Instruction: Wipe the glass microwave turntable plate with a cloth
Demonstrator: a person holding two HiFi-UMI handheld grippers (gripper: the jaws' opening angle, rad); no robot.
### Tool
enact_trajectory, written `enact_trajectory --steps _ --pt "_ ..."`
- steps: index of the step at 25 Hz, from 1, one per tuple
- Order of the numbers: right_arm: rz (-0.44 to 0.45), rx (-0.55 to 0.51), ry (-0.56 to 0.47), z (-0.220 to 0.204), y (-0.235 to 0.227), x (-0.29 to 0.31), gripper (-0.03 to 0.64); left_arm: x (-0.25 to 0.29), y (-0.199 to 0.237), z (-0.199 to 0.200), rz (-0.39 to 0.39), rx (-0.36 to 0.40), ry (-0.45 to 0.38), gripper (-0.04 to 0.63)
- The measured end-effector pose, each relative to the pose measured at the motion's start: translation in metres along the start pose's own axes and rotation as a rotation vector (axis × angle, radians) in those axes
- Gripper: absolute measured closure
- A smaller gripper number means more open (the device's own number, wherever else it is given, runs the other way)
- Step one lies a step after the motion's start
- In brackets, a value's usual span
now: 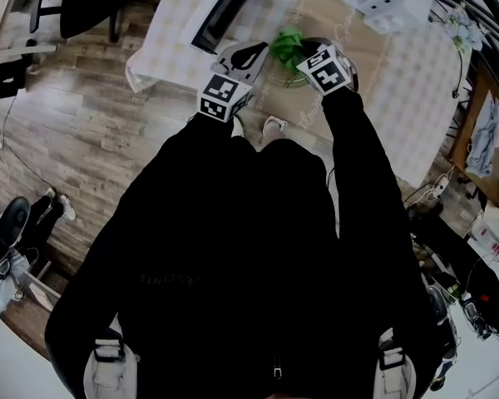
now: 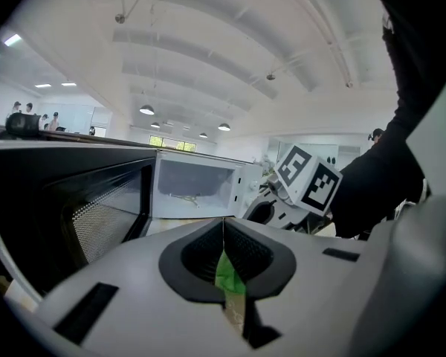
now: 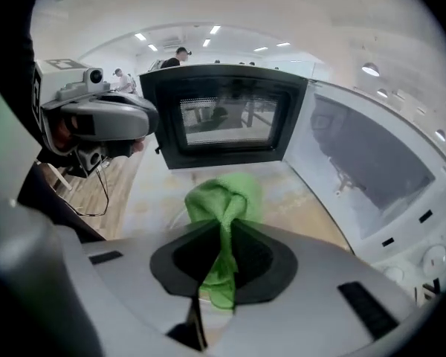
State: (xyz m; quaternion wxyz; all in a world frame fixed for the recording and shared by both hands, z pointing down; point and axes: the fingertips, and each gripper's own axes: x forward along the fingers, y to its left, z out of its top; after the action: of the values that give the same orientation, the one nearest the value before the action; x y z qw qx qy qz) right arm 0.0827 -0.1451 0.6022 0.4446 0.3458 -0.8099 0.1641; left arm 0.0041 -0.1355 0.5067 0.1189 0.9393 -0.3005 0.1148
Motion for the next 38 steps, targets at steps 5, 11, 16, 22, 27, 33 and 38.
enact_trajectory --steps 5,11,16,22,27,33,38 --pt "-0.033 -0.017 0.004 0.006 -0.043 0.001 0.558 0.021 0.000 0.006 -0.006 0.017 0.006 0.575" --pt "-0.066 -0.050 0.045 0.000 -0.085 0.022 0.558 0.039 0.003 0.013 0.004 0.020 0.006 0.575" --pt "-0.066 -0.092 0.112 -0.012 -0.105 0.054 0.558 0.050 0.004 0.008 0.006 0.026 0.029 0.575" --pt "-0.077 -0.136 0.197 -0.033 -0.112 0.084 0.558 0.052 0.005 0.004 0.013 0.015 0.044 0.575" --pt "-0.095 -0.147 0.208 -0.039 -0.108 0.088 0.560 0.048 0.007 -0.008 0.012 0.011 0.069 0.575" --pt "-0.055 -0.160 0.236 -0.045 -0.082 0.083 0.561 0.041 0.006 -0.017 -0.001 0.005 0.082 0.575" --pt "-0.015 -0.154 0.236 -0.052 -0.042 0.076 0.561 0.037 0.003 -0.021 -0.020 0.005 0.092 0.575"
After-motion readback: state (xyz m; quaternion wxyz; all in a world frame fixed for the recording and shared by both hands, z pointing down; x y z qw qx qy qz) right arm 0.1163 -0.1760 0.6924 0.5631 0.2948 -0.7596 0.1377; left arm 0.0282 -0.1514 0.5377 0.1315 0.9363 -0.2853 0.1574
